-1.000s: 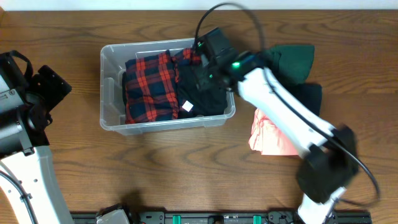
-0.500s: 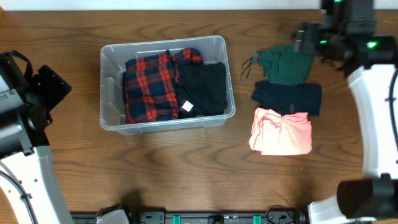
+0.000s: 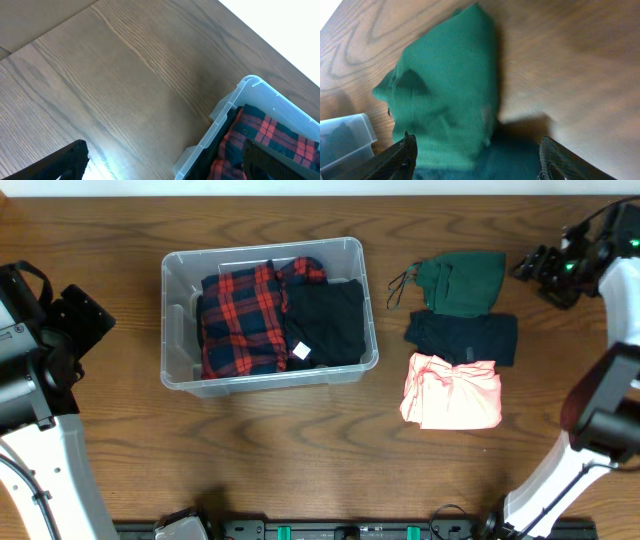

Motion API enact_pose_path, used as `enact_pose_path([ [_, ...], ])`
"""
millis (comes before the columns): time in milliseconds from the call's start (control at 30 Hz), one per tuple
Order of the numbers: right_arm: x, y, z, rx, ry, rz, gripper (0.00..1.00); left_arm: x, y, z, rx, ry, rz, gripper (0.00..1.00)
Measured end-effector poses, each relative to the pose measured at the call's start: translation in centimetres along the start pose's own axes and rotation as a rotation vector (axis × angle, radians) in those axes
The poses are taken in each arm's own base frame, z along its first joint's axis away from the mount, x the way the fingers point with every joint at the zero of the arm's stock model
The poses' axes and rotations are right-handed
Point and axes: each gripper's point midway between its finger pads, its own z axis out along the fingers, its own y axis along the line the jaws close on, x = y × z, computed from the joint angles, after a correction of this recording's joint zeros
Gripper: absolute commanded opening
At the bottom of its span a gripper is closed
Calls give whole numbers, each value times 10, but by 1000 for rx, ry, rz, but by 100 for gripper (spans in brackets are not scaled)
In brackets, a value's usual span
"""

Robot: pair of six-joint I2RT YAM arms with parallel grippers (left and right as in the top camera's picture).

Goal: Pack container
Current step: 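Move the right gripper to the green shirt and grasp it, then carry the green shirt into the bin's left side and release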

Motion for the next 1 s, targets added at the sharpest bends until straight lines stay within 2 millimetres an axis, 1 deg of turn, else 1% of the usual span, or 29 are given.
enact_pose_path([
  [67, 5, -3, 24, -42, 43, 15, 73, 0, 0, 0, 0, 0, 0, 98],
  [200, 14, -8, 55, -77, 96, 30, 72, 0, 0, 0, 0, 0, 0, 98],
  [333, 20, 0, 75, -101, 119, 9, 67, 0, 0, 0, 0, 0, 0, 98],
  [367, 21, 4, 78, -108, 119, -1, 64, 0, 0, 0, 0, 0, 0, 98],
  [433, 21, 12, 84, -119, 115, -27, 50, 0, 0, 0, 1, -1, 0, 98],
  [567, 23, 23, 88, -130, 114, -55, 22, 0, 0, 0, 0, 0, 0, 98],
  [667, 26, 24, 89, -129, 124, -50, 8, 0, 0, 0, 0, 0, 0, 98],
  [767, 29, 23, 88, -128, 139, -35, 2, 0, 0, 0, 1, -1, 0, 98],
  [867, 30, 23, 82, -145, 148, -19, 1, 0, 0, 0, 0, 0, 0, 98],
  [933, 28, 29, 73, -177, 142, -16, 1, 0, 0, 0, 1, -1, 0, 98],
  [1000, 23, 42, 55, -236, 118, -28, 1, 0, 0, 0, 0, 0, 0, 98],
])
